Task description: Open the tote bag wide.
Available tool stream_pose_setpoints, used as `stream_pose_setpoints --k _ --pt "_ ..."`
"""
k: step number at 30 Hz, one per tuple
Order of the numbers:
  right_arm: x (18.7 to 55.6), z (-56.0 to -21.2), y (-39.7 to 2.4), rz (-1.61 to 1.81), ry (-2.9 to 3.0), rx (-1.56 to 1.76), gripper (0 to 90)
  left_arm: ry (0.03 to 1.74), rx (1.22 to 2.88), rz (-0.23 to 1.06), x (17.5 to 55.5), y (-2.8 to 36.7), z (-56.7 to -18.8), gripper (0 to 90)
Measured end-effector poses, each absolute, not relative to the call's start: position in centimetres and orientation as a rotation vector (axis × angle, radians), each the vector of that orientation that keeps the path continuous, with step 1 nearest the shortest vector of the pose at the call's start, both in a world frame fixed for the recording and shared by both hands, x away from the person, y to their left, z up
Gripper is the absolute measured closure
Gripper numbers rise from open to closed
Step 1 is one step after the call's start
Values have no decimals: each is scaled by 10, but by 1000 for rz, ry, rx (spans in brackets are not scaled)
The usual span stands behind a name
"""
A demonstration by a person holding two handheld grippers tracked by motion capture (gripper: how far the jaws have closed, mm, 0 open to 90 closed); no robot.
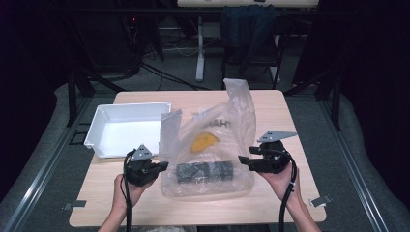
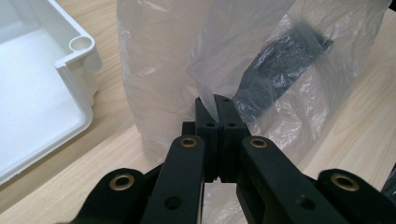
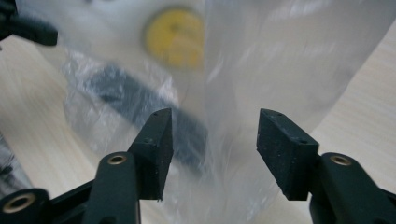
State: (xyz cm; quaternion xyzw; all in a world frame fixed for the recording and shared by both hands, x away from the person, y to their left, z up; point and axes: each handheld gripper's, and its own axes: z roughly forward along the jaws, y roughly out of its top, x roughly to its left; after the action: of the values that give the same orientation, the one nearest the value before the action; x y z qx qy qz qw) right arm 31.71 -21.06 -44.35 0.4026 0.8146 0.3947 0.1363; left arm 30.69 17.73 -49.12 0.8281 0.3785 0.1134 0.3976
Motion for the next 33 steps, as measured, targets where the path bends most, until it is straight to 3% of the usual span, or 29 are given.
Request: stream_pose_setpoints --k 1,2,3,5,7,20,22,25,27,28,33 --pt "322 -442 -207 1127 2349 1161 558 962 2098 287 307 177 -492 900" --pt "322 -442 -207 1127 2349 1161 558 962 2098 287 307 177 -492 900" --pt "328 -445 -205 1106 2352 1167 682 962 2095 285 307 177 -492 900" --pt "331 -449 -205 1123 2345 1181 824 960 2093 288 306 177 -491 900" --pt "332 -451 -207 1127 2345 1182 897 959 2091 287 306 178 -491 900" --pt "314 -448 -228 1250 2332 1218 900 997 2061 290 307 191 -486 897" --pt "313 -449 -228 1259 2331 1224 900 1002 2060 297 307 192 -485 840" --pt "310 -449 -228 1249 2341 1218 900 1021 2054 320 308 195 -476 634" --pt "309 -449 -228 1237 2347 1207 900 1027 2026 327 308 196 -470 609" --pt "308 -449 -228 1237 2351 1206 900 1028 2008 333 308 197 -466 534" --pt "305 -448 -230 1241 2350 1207 900 984 1948 391 311 190 -442 546"
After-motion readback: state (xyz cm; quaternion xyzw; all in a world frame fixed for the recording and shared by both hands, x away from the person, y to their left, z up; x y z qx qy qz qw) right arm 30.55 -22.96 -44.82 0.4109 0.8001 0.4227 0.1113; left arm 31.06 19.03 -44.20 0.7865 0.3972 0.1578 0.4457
